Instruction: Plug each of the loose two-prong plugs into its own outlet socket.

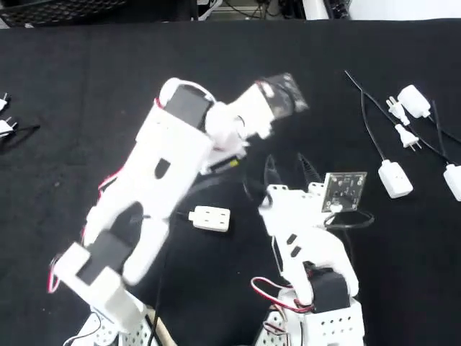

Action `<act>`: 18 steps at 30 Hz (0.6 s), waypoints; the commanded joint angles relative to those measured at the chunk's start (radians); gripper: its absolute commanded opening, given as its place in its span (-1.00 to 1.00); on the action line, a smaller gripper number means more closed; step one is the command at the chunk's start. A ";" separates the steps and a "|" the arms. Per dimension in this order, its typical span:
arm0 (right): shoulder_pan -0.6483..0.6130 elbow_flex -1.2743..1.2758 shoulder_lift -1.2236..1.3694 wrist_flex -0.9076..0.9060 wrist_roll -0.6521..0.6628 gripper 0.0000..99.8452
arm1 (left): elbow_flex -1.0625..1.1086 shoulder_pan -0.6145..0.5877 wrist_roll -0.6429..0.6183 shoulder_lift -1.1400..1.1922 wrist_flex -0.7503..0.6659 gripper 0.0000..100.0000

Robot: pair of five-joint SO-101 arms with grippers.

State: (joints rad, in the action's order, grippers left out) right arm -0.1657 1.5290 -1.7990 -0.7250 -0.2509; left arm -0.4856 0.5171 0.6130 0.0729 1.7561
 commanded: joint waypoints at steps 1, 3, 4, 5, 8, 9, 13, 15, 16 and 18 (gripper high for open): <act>-0.021 -0.035 -0.097 0.025 -0.009 -0.60 | 0.018 0.035 0.000 -0.110 -0.097 -0.94; -0.025 -0.058 -0.094 0.026 -0.009 -0.60 | 0.053 0.033 0.000 -0.123 -0.133 -0.94; -0.025 -0.065 -0.093 0.041 -0.009 -0.60 | 0.079 0.033 0.000 -0.123 -0.147 -0.94; -0.025 -0.067 -0.093 0.066 -0.009 -0.60 | 0.107 0.035 0.000 -0.123 -0.153 -0.94; -0.020 -0.061 -0.093 0.144 -0.008 -0.60 | 0.191 0.036 0.026 -0.130 -0.183 -0.94; -0.020 -0.051 -0.093 0.178 -0.008 -0.60 | 0.208 0.036 0.044 -0.132 -0.187 -0.94; -0.020 0.018 -0.093 0.330 -0.006 -0.60 | 0.219 0.035 0.058 -0.132 -0.190 -0.94; -0.023 0.053 -0.093 0.390 -0.008 -0.60 | 0.213 0.036 0.060 -0.133 -0.192 -0.94; -0.025 0.070 -0.093 0.413 -0.009 -0.60 | 0.200 0.039 0.060 -0.133 -0.192 -0.94; -0.026 0.105 -0.093 0.454 -0.018 -0.60 | 0.168 0.041 0.058 -0.133 -0.192 -0.94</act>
State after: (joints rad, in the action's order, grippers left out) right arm -0.1811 1.6103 -1.7990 -0.3383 -0.2509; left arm -0.2570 0.5493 0.6605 -0.0084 1.5827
